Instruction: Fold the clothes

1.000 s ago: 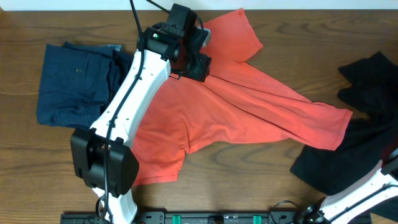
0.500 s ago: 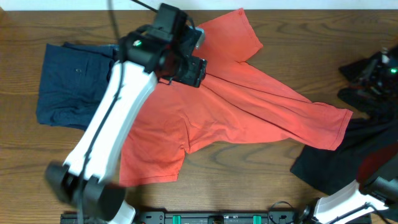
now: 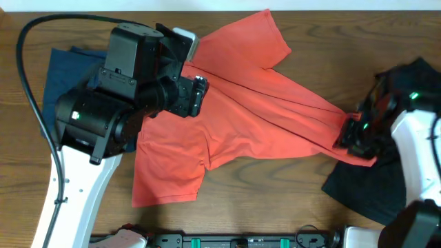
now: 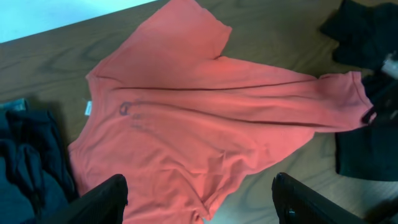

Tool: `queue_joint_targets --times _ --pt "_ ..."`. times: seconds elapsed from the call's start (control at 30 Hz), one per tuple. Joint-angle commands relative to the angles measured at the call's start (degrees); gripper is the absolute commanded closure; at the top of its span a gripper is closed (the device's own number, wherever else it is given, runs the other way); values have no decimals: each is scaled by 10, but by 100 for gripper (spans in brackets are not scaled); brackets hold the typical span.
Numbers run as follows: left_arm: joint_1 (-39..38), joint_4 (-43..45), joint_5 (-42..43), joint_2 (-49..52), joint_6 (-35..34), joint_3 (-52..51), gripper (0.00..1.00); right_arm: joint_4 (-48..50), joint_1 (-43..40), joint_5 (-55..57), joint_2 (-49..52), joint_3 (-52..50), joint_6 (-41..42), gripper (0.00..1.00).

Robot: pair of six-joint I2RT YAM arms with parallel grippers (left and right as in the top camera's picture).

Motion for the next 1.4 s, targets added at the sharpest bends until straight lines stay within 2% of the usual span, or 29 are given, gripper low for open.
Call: queue_joint_targets --times 0.0,0.1,0.2,0.37,0.53,0.8,0.93,1.0,1.13,1.23,1.37 --pt "1 -9 -11 -2 1 3 24 52 0 23 -8 -104 70 64" --pt "1 -15 -11 -1 1 3 24 130 -6 29 -8 -185 116 66" --pt "1 -17 -11 -1 1 3 24 193 -15 59 -8 -239 161 75" --pt "1 -22 -11 -1 1 3 24 211 -57 192 -8 -262 258 99" --pt "1 -30 -11 -1 1 3 24 257 -159 280 -8 -261 277 99" --pt "1 -38 -11 -1 1 3 24 327 -375 265 -8 -219 253 99" --pt "1 -39 -11 -1 1 3 24 332 -445 166 -8 -177 250 99" --pt "1 -39 -11 -1 1 3 24 331 -466 106 -8 -146 218 98" --pt "1 -38 -11 -1 1 3 23 318 -473 1 -12 -87 144 82" --pt "1 -38 -11 -1 1 3 23 293 -468 -50 -17 -57 121 71" --pt "1 -38 -11 -1 1 3 22 273 -457 -115 -27 -40 90 62"
